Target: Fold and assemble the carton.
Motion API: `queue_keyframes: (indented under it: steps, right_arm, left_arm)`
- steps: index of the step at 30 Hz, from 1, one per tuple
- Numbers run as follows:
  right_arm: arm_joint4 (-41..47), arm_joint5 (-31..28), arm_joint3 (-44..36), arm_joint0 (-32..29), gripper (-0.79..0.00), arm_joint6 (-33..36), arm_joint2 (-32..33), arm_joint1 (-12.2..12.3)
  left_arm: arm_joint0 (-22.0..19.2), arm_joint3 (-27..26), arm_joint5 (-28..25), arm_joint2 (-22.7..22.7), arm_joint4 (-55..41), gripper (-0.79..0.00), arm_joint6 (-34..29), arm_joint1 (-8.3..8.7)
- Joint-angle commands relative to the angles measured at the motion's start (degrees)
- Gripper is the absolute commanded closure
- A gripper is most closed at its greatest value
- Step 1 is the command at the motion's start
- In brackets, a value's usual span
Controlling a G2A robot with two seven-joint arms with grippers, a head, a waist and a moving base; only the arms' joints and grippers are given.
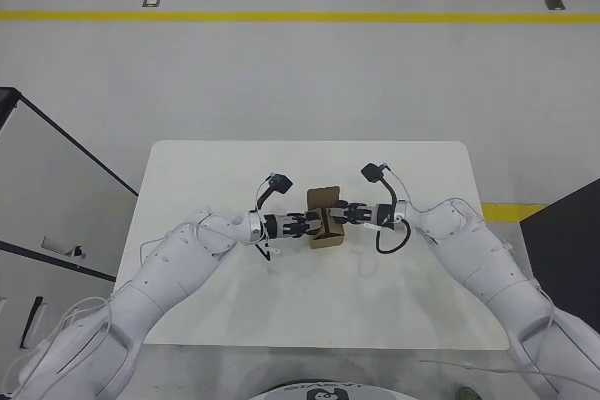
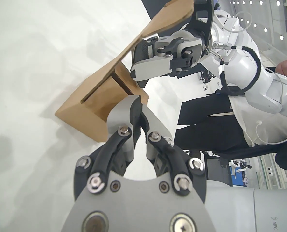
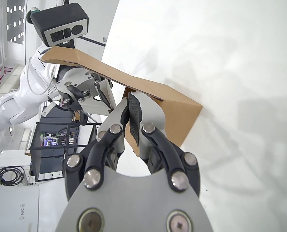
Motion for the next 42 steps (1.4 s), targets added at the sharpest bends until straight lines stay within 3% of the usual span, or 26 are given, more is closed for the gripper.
queue_keyframes:
  steps: [1, 42]
  right_arm:
    - [-0.61, 0.07, -0.22, -0.04, 0.000, -0.02, 0.02, -0.04]
    - [-5.28, 2.23, -5.55, -3.73, 0.000, 0.50, 2.95, 0.14]
  left_arm:
    - [0.16, -0.38, 0.47, 0.11, 0.75, 0.000, 0.56, -0.19]
    - [3.32, -3.55, 1.42, -3.85, 5.78, 0.000, -0.32, -0.59]
